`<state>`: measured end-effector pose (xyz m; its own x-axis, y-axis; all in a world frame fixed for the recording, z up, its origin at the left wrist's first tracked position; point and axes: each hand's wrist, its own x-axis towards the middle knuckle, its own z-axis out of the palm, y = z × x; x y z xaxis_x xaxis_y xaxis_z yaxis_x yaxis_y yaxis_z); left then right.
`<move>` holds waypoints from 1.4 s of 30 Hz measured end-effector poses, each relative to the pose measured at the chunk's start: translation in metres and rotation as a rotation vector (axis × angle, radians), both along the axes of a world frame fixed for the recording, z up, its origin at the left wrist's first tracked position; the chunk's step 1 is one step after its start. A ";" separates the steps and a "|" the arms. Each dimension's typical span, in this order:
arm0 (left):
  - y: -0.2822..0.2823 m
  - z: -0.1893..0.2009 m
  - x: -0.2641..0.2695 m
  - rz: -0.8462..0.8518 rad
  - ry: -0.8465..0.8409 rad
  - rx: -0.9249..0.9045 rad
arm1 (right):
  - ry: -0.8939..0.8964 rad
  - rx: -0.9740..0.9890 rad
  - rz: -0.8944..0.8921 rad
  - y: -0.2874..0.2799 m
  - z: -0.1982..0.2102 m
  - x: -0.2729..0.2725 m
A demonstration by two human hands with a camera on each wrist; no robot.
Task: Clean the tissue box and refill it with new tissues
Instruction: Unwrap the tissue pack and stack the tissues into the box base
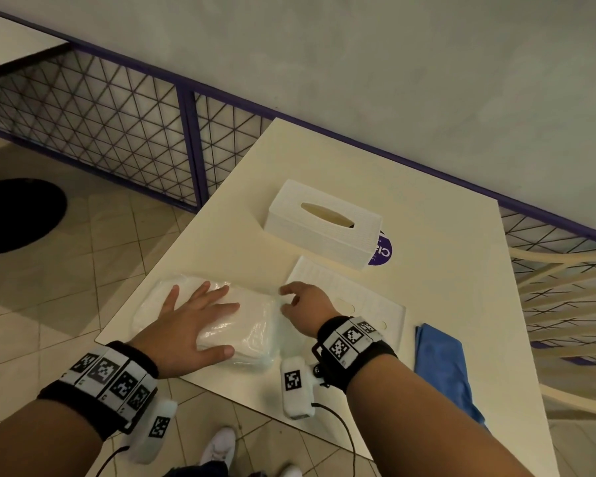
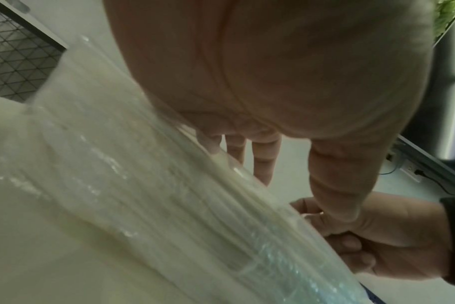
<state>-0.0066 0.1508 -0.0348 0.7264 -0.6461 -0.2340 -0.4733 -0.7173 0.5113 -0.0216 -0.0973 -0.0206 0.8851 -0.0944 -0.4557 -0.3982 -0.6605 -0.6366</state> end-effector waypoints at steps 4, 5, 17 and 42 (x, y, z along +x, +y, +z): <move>0.003 -0.004 -0.002 -0.032 0.020 -0.037 | -0.079 0.129 -0.079 0.002 0.000 0.002; 0.004 -0.005 -0.003 -0.034 0.025 -0.052 | -0.066 0.121 -0.069 0.003 0.000 0.003; 0.006 -0.007 -0.005 -0.069 0.025 -0.081 | -0.076 0.128 -0.099 0.019 0.002 0.012; 0.006 -0.017 -0.007 0.192 -0.117 0.100 | 0.132 0.360 -0.534 0.018 0.010 0.006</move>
<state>-0.0134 0.1566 -0.0516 0.8599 -0.4713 -0.1963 -0.3752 -0.8441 0.3831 -0.0156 -0.0794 -0.0102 0.6930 -0.3264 -0.6428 -0.7024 -0.1051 -0.7040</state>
